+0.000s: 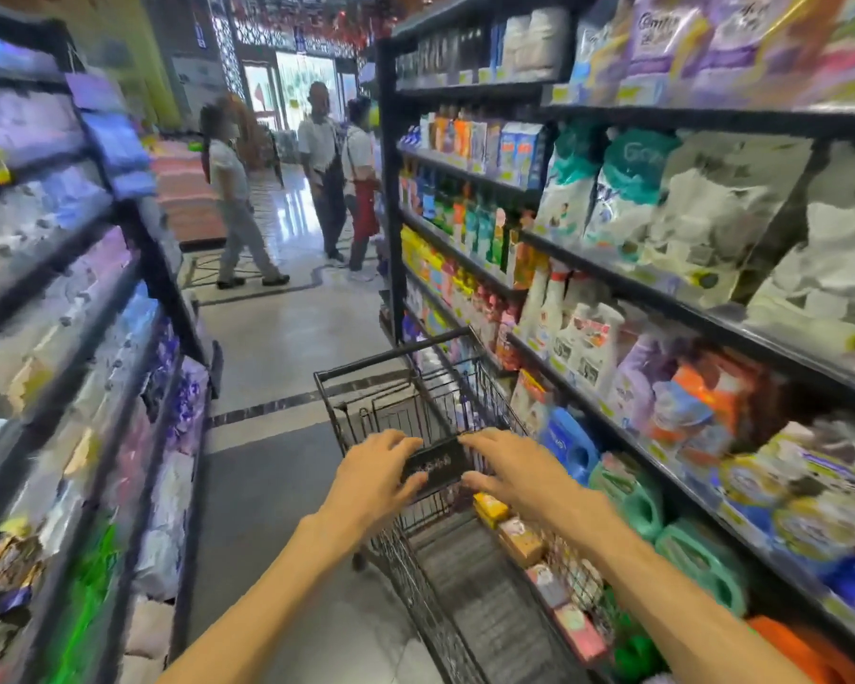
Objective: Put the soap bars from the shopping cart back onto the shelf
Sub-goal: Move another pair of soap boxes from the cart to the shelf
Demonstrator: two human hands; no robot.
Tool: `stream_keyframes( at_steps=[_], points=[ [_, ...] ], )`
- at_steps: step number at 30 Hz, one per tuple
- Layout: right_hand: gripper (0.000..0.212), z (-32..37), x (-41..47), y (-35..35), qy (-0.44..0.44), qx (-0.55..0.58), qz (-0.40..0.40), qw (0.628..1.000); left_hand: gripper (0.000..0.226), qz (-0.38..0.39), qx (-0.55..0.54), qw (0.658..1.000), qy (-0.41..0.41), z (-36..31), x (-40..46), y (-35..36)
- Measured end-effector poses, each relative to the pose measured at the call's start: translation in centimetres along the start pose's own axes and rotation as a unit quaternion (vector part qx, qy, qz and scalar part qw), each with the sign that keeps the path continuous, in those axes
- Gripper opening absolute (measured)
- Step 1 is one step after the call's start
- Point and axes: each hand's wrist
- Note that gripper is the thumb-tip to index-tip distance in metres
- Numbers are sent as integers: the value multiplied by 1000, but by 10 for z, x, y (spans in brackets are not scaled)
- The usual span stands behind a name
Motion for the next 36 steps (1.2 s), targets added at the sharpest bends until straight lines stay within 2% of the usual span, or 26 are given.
stream_keyframes(
  at_steps=[6,9,15,21,27,32,36],
  points=[
    [57,-84,10,8,127,-6,9,992,54,47,-39,990,126,-13,113,56],
    [56,-116,3,15,216,-18,7,976,54,65,-60,976,200,-25,164,89],
    [61,-151,-3,28,367,-17,-4,930,53,127,-98,928,338,-48,253,149],
    [55,-164,-26,65,477,24,-18,878,50,200,-101,878,422,-73,282,209],
    [61,-166,-64,162,554,109,-2,825,47,293,-96,843,441,-78,268,310],
    [48,-172,-80,255,582,197,25,789,52,380,-59,828,408,-70,244,423],
    [51,-177,-84,320,573,195,49,794,63,414,-5,818,398,-69,234,517]
  ],
)
Point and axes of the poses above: each hand's wrist, its own x-axis towards the middle knuckle, its own y-axis out of the palm, z = x × y, and after that the axes turned 1 degree about -x, right-handed
